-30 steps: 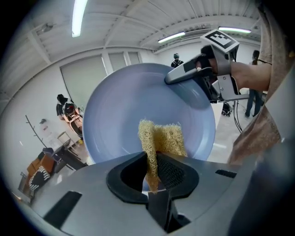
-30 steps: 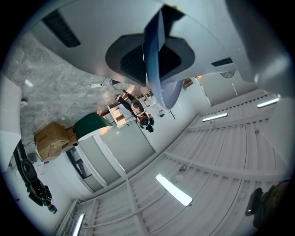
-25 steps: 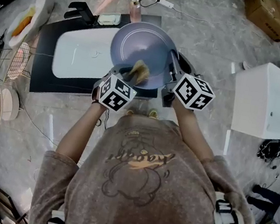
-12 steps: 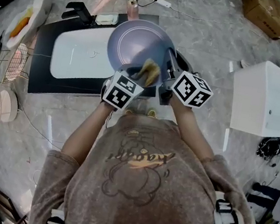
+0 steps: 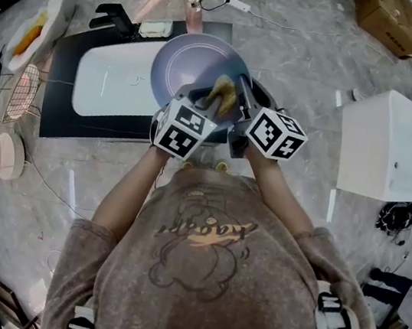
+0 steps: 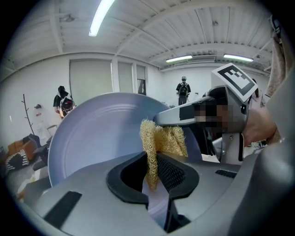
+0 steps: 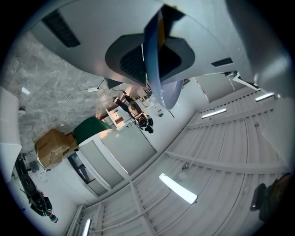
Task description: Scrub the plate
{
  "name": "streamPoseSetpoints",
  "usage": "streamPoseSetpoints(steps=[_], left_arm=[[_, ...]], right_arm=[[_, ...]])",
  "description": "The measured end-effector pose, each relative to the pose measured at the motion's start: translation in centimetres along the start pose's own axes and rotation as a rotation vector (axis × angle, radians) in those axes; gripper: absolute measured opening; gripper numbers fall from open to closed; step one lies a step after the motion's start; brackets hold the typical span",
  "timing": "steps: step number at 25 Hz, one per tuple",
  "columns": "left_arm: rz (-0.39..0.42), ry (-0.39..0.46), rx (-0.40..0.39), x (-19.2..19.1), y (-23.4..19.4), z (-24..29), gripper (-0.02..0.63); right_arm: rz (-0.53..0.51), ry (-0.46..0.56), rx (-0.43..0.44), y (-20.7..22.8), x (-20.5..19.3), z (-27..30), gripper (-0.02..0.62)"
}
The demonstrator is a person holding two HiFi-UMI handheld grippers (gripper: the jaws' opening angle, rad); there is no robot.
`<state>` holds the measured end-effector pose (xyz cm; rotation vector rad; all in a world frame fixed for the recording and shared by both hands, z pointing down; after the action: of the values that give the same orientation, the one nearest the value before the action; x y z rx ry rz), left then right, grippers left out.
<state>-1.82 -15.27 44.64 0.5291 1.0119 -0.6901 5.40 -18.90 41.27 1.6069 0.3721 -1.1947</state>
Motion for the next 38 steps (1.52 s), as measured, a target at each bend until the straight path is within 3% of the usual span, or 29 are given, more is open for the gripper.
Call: streamPoseSetpoints(steps=[17, 25, 38], left_arm=[[-0.010, 0.034, 0.137, 2.1, -5.6, -0.7, 0.064], [0.027, -0.017, 0.229, 0.5, -9.0, -1.6, 0.064], [-0.014, -0.086, 0.259, -2.9, -10.2, -2.4, 0.064]], right_arm=[[-0.007, -0.079, 0.028, -0.4, -2.2, -0.5, 0.032], [0.009, -0.085, 0.016, 0.4, -2.1, -0.6, 0.034], [0.058, -0.029, -0.046, 3.1, -0.2, -0.8, 0.035]])
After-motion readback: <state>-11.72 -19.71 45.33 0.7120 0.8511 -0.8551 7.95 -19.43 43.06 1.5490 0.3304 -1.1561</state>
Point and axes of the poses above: the fingertips, and each gripper's own axes: z forward along the fingers, y to its right, x out of its top, the point moved 2 cm from there along -z, backward along the fingers, and after that the axes turned 8 degrees about y, right-handed, at the moved point
